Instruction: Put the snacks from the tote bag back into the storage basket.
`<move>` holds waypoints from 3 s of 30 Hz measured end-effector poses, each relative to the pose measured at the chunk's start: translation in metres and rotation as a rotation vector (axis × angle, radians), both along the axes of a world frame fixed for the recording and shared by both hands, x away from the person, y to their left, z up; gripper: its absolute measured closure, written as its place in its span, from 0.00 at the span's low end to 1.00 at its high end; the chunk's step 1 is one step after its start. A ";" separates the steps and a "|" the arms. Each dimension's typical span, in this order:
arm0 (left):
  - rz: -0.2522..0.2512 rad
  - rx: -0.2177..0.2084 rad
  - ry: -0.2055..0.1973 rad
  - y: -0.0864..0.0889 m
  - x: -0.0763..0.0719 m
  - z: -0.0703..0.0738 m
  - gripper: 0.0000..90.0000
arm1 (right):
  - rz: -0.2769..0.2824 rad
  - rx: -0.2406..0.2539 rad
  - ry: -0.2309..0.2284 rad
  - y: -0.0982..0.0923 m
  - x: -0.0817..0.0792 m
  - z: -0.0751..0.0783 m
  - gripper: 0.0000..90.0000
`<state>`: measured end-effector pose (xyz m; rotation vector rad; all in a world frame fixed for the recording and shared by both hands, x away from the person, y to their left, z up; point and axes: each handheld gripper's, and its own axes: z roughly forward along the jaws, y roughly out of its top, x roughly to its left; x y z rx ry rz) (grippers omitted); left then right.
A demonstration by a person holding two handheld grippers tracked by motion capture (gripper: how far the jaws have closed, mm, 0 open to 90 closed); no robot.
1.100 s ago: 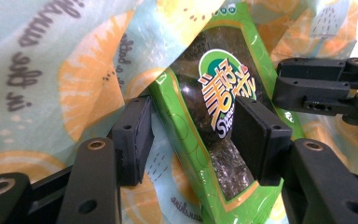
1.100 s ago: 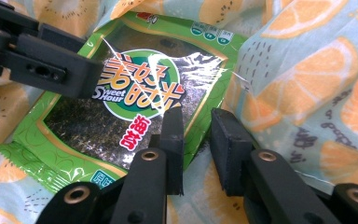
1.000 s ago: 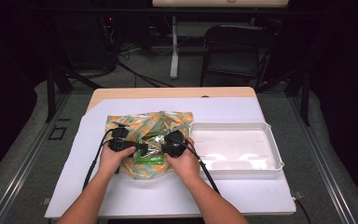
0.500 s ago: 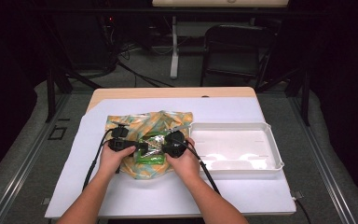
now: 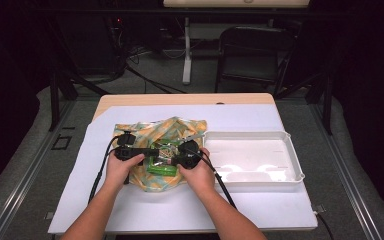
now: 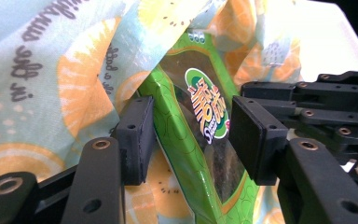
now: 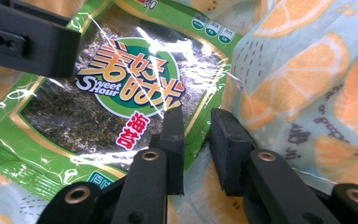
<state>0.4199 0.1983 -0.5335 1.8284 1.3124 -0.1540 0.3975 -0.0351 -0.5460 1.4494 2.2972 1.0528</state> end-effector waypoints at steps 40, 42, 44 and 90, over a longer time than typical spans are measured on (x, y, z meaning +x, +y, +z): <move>-0.050 -0.026 0.078 -0.014 0.003 -0.017 0.57 | -0.011 0.009 -0.017 -0.002 -0.001 -0.002 0.87; -0.054 -0.035 0.078 -0.014 0.003 -0.018 0.57 | -0.007 0.007 -0.012 -0.003 -0.001 -0.002 0.87; -0.054 -0.042 0.076 -0.015 0.002 -0.018 0.59 | -0.010 0.012 -0.008 -0.003 -0.001 -0.002 0.87; -0.006 -0.100 0.119 -0.017 -0.001 -0.016 0.71 | 0.086 0.058 -0.188 -0.054 -0.049 0.056 0.55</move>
